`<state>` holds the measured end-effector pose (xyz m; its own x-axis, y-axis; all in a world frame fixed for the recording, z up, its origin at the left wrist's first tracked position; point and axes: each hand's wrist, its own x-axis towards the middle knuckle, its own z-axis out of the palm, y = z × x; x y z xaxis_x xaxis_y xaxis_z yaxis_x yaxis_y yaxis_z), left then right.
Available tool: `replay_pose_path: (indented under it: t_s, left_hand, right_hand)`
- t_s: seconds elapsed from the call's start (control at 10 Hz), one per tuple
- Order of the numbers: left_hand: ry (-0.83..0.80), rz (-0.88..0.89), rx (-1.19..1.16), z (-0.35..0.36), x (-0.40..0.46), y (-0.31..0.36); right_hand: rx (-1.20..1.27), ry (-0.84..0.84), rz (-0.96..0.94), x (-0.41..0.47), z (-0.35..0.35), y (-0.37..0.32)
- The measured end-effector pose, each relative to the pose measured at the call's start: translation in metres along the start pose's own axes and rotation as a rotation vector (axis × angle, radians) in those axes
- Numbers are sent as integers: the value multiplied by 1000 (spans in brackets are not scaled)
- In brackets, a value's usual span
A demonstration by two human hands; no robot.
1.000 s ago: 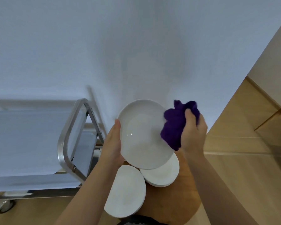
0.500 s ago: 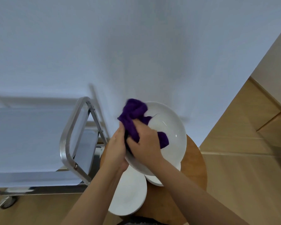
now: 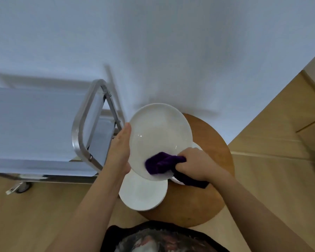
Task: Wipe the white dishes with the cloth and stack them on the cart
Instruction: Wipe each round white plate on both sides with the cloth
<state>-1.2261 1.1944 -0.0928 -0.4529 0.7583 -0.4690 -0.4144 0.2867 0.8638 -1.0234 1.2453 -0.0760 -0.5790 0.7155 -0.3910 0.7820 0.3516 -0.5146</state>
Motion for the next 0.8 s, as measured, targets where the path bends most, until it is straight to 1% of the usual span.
replay_pose_path:
  t_s: [0.1,0.2,0.3,0.4,0.5,0.6,0.7,0.8]
  left_hand:
    - [93,-116,-65,-21,11,-23]
    - [138,-178,-103,-48,22,-60]
    - [226,-262,9,-66,28,-96]
    - [262,-319,66,-76,32,-129]
    - [294,-375,77,-84,29,-159]
    - [259,-377,44,-88,34,-172]
    - [234,-367,78,-88,34,-181]
    - [239,-377,165,-88,39,-186]
  right_hand:
    - [-195,86,233,6,0,24]
    - [-16,135,373,10,15,44]
    - [180,187,437,12,43,54]
    - [331,226,489,14,73,57]
    - [404,215,520,18,99,59]
    - [458,199,541,22,118,60]
    - [484,192,536,25,130,59]
    - [516,209,523,31,135,59]
